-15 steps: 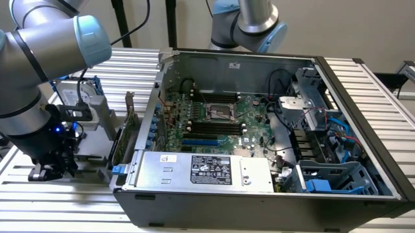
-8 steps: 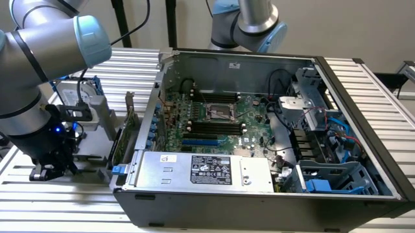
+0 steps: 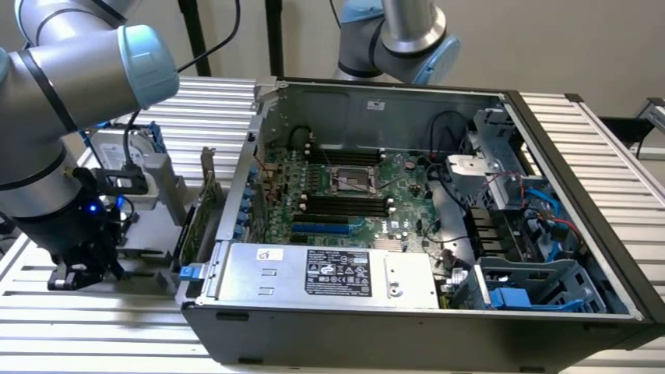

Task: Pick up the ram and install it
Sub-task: 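Pick up the ram and move it above insertion slot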

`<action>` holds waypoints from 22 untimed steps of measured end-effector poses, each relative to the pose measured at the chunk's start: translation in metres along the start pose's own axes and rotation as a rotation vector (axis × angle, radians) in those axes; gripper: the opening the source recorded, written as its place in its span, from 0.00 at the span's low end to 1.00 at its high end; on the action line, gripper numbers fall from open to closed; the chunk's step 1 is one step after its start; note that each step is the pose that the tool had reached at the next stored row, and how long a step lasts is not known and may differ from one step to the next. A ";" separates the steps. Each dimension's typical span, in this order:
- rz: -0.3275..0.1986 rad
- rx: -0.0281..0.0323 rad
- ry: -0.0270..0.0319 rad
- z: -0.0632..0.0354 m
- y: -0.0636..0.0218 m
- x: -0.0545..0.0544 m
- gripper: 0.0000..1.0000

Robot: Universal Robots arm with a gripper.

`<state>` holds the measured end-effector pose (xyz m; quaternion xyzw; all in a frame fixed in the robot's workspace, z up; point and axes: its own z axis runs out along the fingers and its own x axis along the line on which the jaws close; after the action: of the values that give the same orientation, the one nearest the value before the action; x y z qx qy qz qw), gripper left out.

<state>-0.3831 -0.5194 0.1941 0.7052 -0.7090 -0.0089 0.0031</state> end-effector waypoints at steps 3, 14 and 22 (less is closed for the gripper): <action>-0.004 -0.0002 0.0002 -0.0001 -0.0002 0.000 0.14; -0.008 -0.0003 0.0006 -0.0019 -0.0002 -0.001 0.14; -0.008 -0.0006 0.0005 -0.0106 -0.0001 -0.001 0.14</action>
<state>-0.3829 -0.5189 0.2047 0.7079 -0.7062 -0.0090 0.0035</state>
